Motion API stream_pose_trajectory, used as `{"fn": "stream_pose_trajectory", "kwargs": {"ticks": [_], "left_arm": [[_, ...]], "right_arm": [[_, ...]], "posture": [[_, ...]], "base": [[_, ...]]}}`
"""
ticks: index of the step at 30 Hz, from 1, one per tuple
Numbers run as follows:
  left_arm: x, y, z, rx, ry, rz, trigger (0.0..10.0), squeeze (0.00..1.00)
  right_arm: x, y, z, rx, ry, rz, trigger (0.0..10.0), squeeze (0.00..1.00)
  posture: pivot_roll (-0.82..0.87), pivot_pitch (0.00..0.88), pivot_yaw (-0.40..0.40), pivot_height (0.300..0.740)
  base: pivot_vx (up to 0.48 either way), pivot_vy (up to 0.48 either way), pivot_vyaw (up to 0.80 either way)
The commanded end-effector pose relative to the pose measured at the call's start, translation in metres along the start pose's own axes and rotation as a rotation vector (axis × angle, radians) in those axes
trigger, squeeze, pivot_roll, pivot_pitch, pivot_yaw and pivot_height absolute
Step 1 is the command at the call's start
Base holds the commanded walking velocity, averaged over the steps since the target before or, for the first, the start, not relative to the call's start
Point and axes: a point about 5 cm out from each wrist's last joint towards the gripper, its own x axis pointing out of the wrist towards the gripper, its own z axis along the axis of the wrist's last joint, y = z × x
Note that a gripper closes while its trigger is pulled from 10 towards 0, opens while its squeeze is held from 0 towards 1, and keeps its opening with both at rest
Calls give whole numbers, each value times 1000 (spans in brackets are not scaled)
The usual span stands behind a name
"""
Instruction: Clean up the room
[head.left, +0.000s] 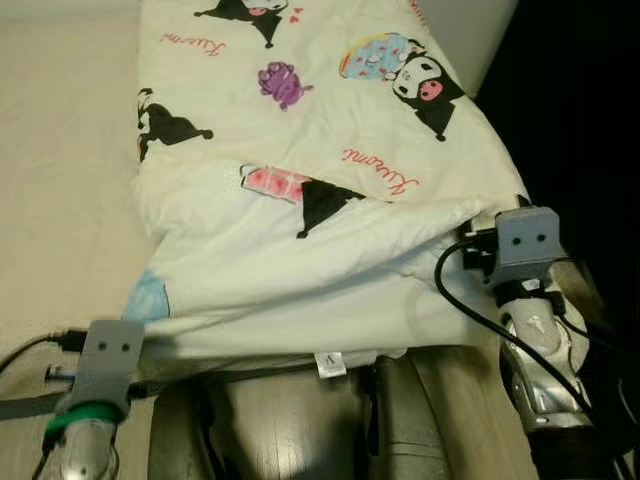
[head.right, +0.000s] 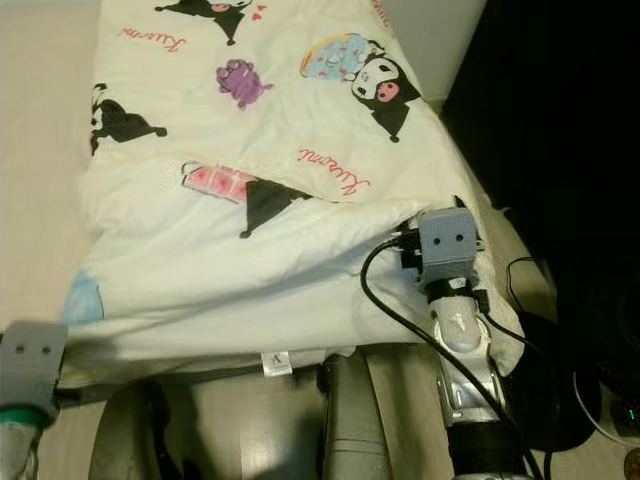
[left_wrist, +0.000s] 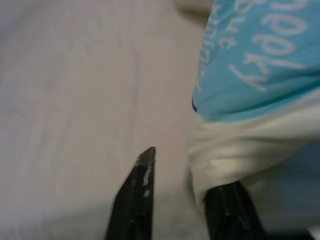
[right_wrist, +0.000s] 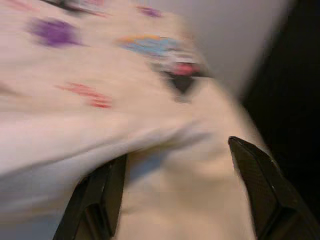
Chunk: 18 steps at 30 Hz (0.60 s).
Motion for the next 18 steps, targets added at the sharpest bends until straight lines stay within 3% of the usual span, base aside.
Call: {"fn": "stream_pose_trajectory", "kwargs": {"ticks": [1, 4, 5, 6, 7, 9, 10, 13, 18], "left_arm": [[-3, 2, -8, 18, 30, 11, 10000, 1000], [5, -7, 15, -34, -69, -49, 10000, 1000], [5, -7, 15, -34, -69, -49, 10000, 1000], [9, -10, 24, -44, -111, -57, 10000, 1000], [9, -10, 24, -44, -111, -57, 10000, 1000], [10, -9, 25, -21, -125, -43, 10000, 976], [9, -9, 22, -17, -119, -45, 10000, 0], [6, -9, 19, -15, -111, -57, 10000, 0], [3, -11, 18, -10, -110, -67, 10000, 0]], "right_arm": [[-4, 7, -3, 38, 22, 58, 10000, 0], [-39, 79, 14, 195, 101, 711, 10000, 0], [-39, 79, 14, 195, 101, 711, 10000, 0], [-74, 102, 23, 239, 166, 1050, 10000, 0], [-74, 102, 23, 239, 166, 1050, 10000, 0], [-91, 105, 27, 270, 208, 1198, 10000, 0], [-98, 103, 31, 317, 223, 1264, 10000, 0], [-103, 98, 36, 392, 237, 1314, 10000, 0], [-104, 91, 39, 402, 245, 1329, 10000, 0]], "posture": [[-50, 214, 55, 515], [-60, 211, 60, 515], [-60, 211, 60, 515], [-68, 206, 67, 515], [-68, 206, 67, 515], [-72, 205, 69, 515], [-73, 203, 70, 515], [-69, 203, 69, 515], [-63, 202, 63, 515]], "base": [[0, 0, 0], [0, 0, 0], [0, 0, 0], [0, 0, 0], [0, 0, 0], [0, 0, 0], [0, 0, 0], [0, 0, 0], [0, 0, 0]]}}
